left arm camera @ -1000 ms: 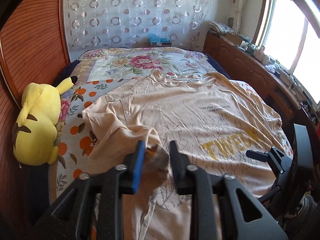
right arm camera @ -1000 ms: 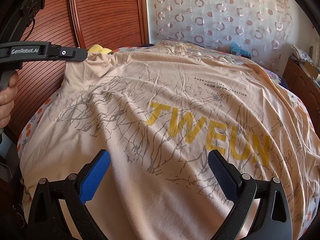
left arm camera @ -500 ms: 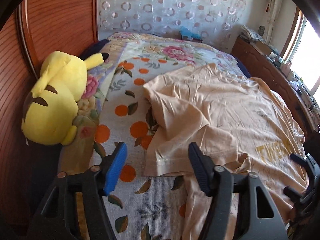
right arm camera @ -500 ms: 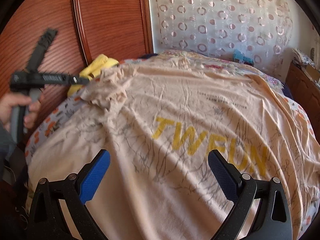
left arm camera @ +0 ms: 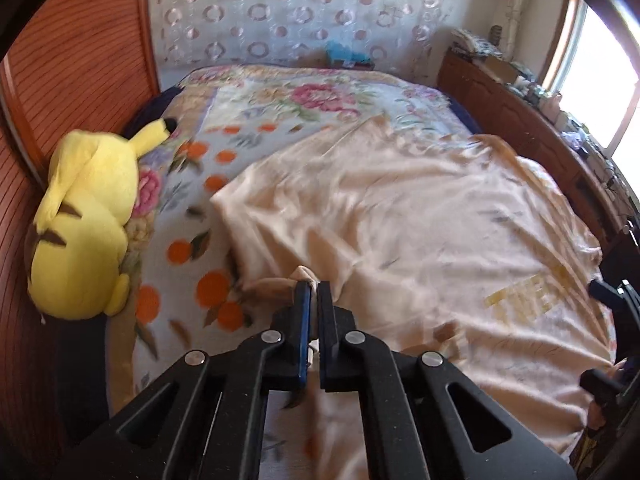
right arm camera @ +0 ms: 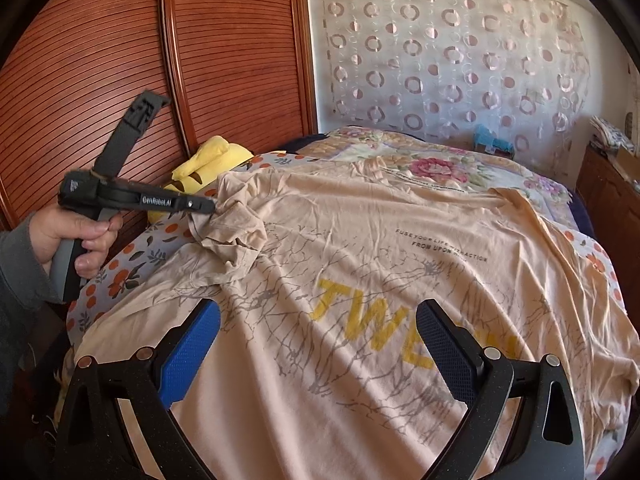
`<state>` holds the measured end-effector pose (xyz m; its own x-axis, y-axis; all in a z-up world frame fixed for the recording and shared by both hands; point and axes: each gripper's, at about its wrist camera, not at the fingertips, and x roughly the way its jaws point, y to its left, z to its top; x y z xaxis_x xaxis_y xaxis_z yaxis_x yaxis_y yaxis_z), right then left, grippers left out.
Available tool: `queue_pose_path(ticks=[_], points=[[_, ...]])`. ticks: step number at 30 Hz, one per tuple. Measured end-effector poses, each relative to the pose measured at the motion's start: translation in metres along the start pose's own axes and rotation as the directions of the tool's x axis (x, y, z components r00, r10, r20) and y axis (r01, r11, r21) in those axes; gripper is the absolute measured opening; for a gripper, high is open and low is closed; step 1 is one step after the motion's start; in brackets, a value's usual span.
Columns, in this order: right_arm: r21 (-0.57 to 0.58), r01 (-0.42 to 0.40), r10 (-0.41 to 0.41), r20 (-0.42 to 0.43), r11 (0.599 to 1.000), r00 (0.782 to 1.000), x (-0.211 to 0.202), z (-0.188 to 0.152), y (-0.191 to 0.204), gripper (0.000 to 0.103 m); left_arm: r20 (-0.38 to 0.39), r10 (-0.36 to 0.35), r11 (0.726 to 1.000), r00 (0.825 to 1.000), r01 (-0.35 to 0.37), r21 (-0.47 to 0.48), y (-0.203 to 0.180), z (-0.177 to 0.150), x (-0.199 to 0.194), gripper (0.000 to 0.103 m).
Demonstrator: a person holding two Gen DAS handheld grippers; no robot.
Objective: Fold small clothes
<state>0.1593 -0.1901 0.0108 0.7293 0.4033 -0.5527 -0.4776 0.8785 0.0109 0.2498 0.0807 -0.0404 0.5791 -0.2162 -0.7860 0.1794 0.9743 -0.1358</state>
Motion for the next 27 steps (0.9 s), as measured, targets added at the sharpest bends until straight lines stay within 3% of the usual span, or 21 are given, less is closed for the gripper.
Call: queue_pose_path(ticks=[8, 12, 13, 16, 23, 27], points=[[0.044, 0.057, -0.059, 0.052, 0.997, 0.997, -0.028, -0.007, -0.027, 0.099, 0.033, -0.109, 0.986, 0.993, 0.104, 0.131, -0.085, 0.045, -0.02, 0.004], [0.061, 0.08, -0.083, 0.058, 0.995, 0.995, -0.035, -0.013, -0.038, 0.099, 0.051, -0.128, 0.978, 0.99, 0.118, 0.17, -0.111, 0.052, -0.029, 0.004], [0.064, 0.081, -0.084, 0.056, 0.995, 0.995, -0.035, -0.014, -0.04, 0.099, 0.05, -0.138, 0.977, 0.989, 0.127, 0.172, -0.112, 0.052, -0.03, 0.008], [0.062, 0.09, -0.094, 0.054, 0.994, 0.994, -0.034, -0.015, -0.039, 0.099, 0.052, -0.153, 0.974, 0.987, 0.142, 0.178, -0.109, 0.046, -0.034, 0.045], [0.06, 0.081, -0.084, 0.05, 0.995, 0.995, -0.024, -0.008, -0.036, 0.099, -0.028, -0.025, 0.984, 0.999, 0.029, 0.178, -0.064, 0.001, -0.012, 0.046], [0.031, 0.074, -0.075, 0.044, 0.997, 0.996, -0.01, 0.0, -0.032, 0.099, -0.08, 0.022, 0.989, 0.997, -0.01, 0.146, -0.033, -0.026, 0.005, 0.046]])
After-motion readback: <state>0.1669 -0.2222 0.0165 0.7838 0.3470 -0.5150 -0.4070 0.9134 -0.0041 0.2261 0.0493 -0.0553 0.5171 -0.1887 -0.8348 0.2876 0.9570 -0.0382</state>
